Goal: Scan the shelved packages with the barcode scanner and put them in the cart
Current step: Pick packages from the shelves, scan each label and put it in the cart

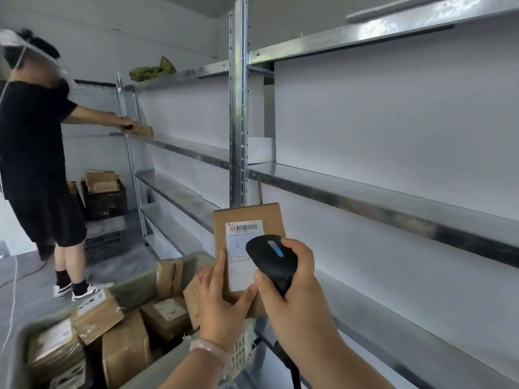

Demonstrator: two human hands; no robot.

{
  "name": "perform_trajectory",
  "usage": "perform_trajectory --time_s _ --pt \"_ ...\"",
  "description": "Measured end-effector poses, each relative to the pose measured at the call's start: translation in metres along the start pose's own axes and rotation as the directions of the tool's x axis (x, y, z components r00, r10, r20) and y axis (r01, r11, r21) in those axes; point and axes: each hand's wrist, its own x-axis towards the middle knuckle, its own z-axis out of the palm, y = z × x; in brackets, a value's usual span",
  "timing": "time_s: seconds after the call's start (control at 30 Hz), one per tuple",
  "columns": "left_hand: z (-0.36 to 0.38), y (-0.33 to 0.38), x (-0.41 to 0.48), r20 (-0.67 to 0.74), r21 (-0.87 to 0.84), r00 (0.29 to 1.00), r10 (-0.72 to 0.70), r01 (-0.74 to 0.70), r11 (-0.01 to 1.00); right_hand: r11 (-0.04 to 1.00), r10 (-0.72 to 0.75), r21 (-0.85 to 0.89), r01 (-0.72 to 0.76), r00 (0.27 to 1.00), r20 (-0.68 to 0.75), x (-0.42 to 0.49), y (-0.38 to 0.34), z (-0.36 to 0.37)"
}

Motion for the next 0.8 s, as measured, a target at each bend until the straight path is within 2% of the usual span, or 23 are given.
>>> perform_trajectory --time_s 0.23,0.43,0.6,0.8 --pt "-0.013 -0.037 0.012 -0.043 0.034 0.999 0.016 -0.014 0.999 1.0 0.022 -0.016 -0.021 0.998 0.055 0.01 0.009 0.03" --pt "-0.034 -0.063 0.021 -0.005 -0.009 0.997 -0.071 0.071 0.997 0.997 0.08 -0.017 -0.078 0.989 0.126 0.017 0.022 0.066" --pt "-0.062 -0.093 0.035 -0.045 0.045 0.979 -0.197 0.199 0.979 0.989 0.149 -0.025 -0.147 0.973 0.173 0.022 0.044 0.093" --pt "-0.096 -0.136 0.065 -0.106 0.109 0.908 -0.405 0.415 0.903 0.978 0.21 -0.046 -0.204 0.951 0.226 0.028 0.068 0.117"
